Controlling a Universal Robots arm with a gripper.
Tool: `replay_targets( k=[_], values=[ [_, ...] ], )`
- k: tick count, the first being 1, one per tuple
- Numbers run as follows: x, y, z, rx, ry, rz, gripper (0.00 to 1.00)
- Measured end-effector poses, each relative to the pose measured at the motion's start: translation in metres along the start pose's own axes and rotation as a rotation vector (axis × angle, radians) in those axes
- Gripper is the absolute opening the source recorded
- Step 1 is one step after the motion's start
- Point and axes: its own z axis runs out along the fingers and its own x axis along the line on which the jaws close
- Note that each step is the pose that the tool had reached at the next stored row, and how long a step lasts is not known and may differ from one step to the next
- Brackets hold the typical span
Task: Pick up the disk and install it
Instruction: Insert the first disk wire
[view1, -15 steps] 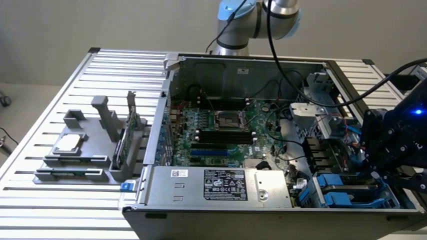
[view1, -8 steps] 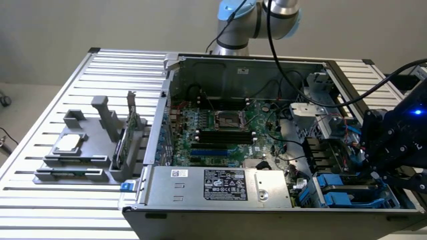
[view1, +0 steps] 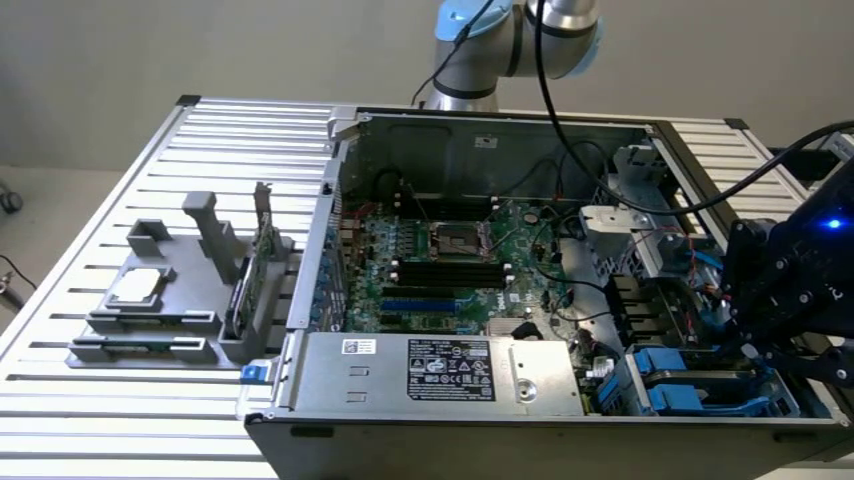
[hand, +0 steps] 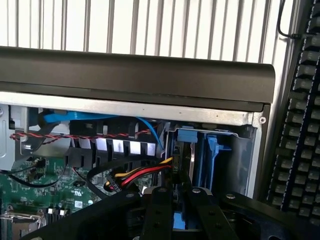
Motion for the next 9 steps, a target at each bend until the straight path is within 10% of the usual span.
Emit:
replay_targets(
  k=[9],
  values=[
    [-0.0001, 0.0000, 0.0008, -0.0044, -0.0007, 0.011, 0.17]
  ],
)
